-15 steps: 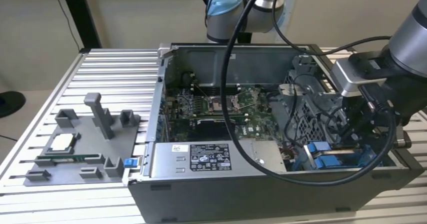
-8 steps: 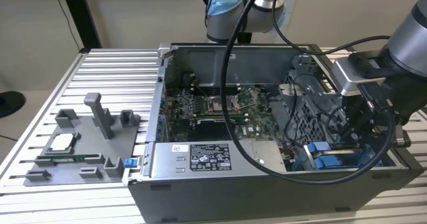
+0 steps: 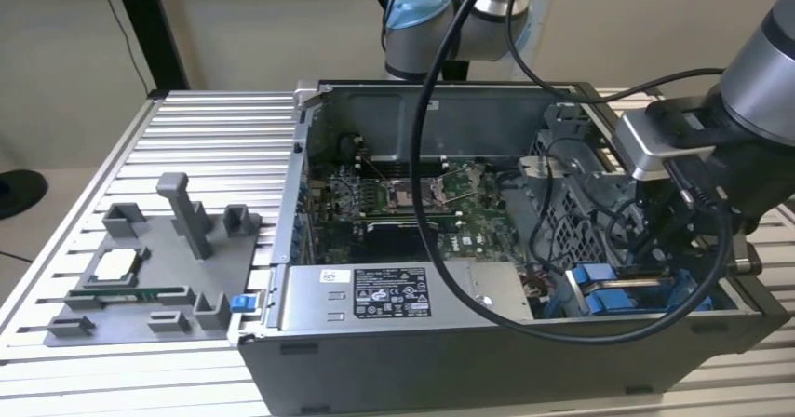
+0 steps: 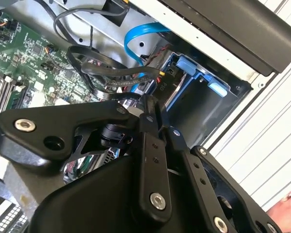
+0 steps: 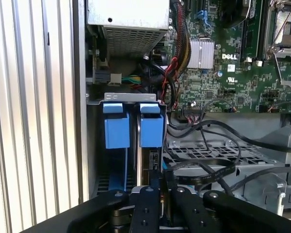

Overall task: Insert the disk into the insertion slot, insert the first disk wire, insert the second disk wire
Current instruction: 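Insert the second disk wire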

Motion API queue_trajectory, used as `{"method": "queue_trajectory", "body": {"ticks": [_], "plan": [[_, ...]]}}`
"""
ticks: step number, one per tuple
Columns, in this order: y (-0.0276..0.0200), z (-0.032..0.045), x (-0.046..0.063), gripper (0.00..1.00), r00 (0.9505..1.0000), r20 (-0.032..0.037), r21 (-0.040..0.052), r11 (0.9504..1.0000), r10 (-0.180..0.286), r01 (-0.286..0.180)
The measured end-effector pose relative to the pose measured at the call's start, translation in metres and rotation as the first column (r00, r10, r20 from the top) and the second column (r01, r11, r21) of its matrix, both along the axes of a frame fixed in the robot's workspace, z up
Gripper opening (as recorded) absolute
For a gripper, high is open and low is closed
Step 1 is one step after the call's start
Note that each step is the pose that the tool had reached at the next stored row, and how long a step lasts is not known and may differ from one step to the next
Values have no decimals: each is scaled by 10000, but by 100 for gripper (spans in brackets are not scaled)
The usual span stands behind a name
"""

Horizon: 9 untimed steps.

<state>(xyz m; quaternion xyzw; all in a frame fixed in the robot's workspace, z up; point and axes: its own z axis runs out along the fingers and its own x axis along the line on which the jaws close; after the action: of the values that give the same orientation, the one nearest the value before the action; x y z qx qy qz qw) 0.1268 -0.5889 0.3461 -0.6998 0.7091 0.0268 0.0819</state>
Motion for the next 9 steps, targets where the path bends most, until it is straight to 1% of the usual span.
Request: {"method": "queue_trajectory", "body": {"ticks": [6,9], "plan": [[0,-22,0,0,10000,3,-4,10000,-2,2],[0,-31,0,0,10000,3,-21,10000,-2,2]]}}
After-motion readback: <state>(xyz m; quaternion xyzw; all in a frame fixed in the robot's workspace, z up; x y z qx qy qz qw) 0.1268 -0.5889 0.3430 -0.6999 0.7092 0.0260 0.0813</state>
